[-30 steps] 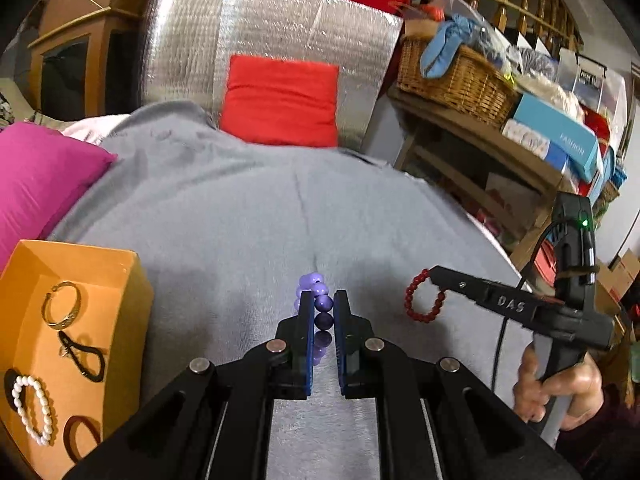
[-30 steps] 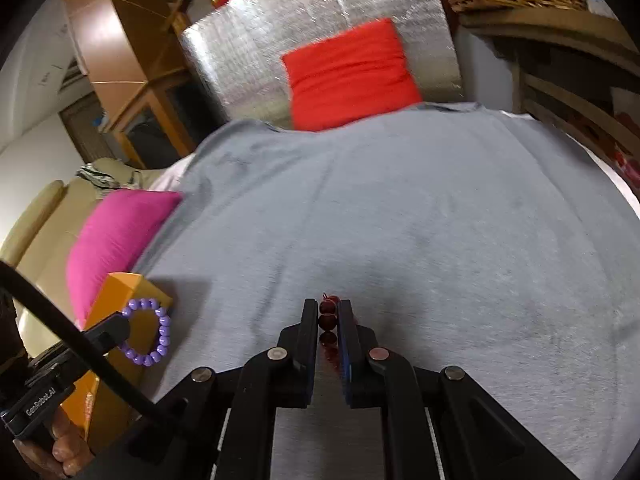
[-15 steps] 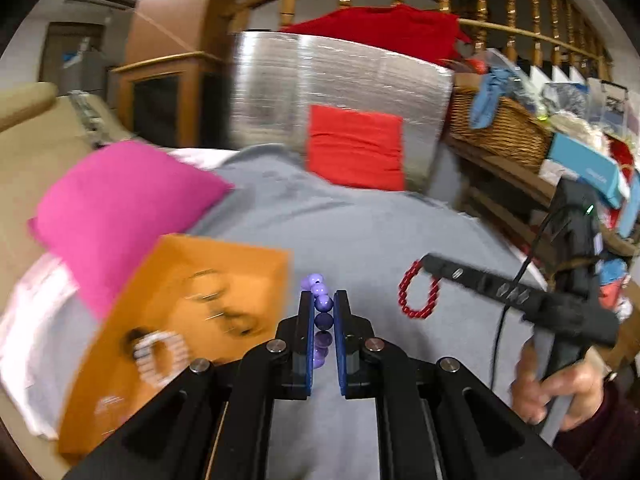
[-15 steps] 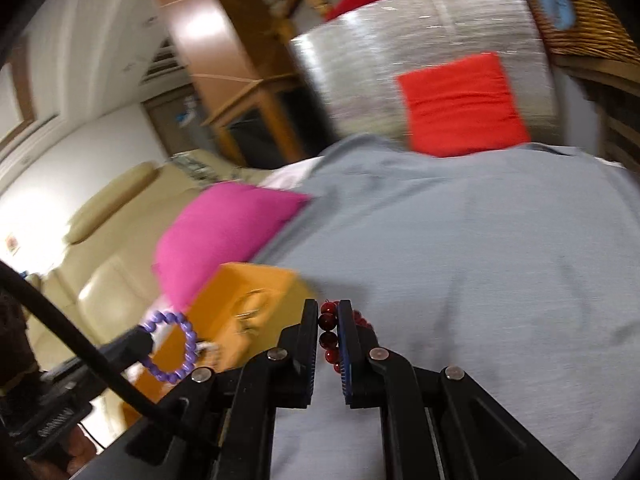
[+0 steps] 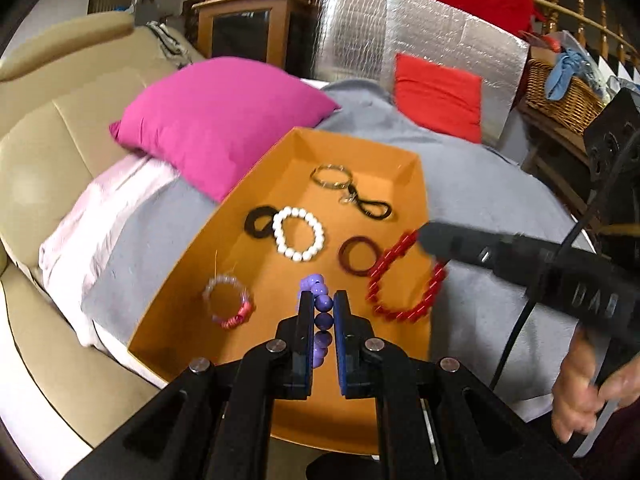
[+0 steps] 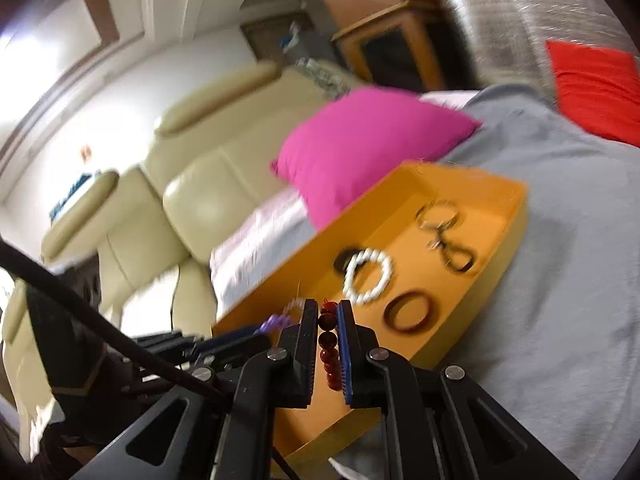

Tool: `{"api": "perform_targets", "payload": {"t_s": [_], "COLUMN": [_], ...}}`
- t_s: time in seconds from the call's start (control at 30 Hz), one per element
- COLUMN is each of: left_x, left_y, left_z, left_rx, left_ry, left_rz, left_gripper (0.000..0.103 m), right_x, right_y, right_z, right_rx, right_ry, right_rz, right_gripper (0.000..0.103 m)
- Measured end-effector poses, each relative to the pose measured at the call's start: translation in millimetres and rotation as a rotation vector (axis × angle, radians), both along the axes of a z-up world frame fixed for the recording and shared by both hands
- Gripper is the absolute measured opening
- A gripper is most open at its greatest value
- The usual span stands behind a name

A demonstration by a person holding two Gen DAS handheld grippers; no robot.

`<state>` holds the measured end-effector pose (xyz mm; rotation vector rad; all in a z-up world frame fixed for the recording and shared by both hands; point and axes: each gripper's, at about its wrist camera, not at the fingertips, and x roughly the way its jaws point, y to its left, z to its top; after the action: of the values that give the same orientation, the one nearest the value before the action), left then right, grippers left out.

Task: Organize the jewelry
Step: 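Carry both bracelets to the orange box and open the right tool to drop the red bracelet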

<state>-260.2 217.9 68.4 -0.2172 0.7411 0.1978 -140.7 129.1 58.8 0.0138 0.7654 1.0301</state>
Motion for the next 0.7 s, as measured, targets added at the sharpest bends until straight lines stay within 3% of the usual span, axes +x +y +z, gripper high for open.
{"api": "perform_targets", "payload": {"t_s": [0.3,0.7], "left_x": [9.7,15.0], "left_y": [-0.2,1.5], "left_z": [-27.8,-41.6], "left_rx": [-0.009,0.070], "left_ry": [0.074,0.141], "left_rz": [0.009,0.094], "left_gripper": [0.010,0.010], "right_x": [20.1,23.9], "right_y": [25.4,33.8], "right_z": [-42.8,-48.9], "right_rx": [-0.113,-0.126], "right_ry": [0.082,0.099], "right_rz": [0.014,0.016], "right_gripper": [0.011,0.011]}}
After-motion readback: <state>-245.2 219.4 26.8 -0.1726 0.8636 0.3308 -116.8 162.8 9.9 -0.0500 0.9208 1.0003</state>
